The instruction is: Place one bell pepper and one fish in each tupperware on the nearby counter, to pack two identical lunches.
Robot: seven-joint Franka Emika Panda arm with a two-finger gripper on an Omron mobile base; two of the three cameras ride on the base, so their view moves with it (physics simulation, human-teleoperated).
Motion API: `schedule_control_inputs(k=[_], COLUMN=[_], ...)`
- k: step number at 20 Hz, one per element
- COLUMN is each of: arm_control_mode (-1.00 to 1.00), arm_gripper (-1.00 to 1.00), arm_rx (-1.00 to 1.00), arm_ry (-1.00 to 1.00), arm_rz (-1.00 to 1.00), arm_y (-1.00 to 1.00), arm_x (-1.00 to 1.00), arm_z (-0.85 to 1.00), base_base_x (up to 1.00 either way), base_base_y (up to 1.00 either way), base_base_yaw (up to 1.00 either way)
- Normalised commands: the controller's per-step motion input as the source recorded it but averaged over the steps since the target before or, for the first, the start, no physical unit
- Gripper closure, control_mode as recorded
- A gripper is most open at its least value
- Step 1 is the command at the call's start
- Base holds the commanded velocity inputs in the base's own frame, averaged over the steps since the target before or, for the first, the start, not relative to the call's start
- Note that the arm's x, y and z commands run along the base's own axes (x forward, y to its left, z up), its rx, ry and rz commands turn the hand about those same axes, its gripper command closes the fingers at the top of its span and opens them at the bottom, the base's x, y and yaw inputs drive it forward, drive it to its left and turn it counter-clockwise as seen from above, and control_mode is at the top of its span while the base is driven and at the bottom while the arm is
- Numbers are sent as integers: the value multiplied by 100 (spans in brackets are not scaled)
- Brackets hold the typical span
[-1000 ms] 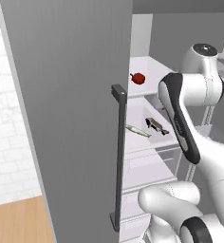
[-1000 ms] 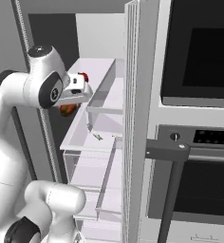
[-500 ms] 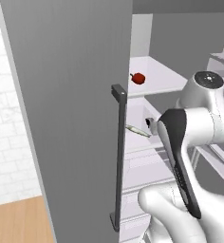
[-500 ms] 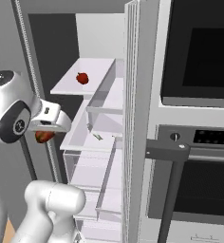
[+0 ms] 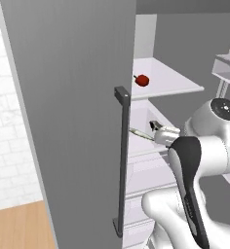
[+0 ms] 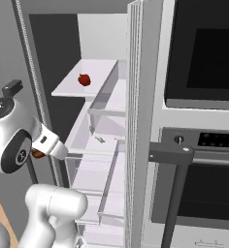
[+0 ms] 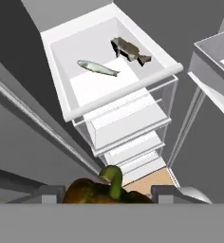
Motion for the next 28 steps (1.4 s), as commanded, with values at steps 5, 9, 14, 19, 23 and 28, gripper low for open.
schedule_control_inputs(k=[5,9,14,19,23,28], arm_control_mode=[-100,-100,-100,-100,-100,-100], arm_gripper=[100,100,100,100,100,100], arm_rx=[-3,-13,-7,0,0,0], arm_ry=[11,10,0,0,0,0], arm_rz=[5,15,15,17,0,0], arm_y=[0,0,-10,-17,0,1], arm_x=[0,-1,-3,0,0,-11], arm_z=[-15,-9,-43,-36,0,-1], base_base_x=[0,0,0,0,0,0], base_base_y=[0,0,0,0,0,0], base_base_yaw=[0,0,0,0,0,0])
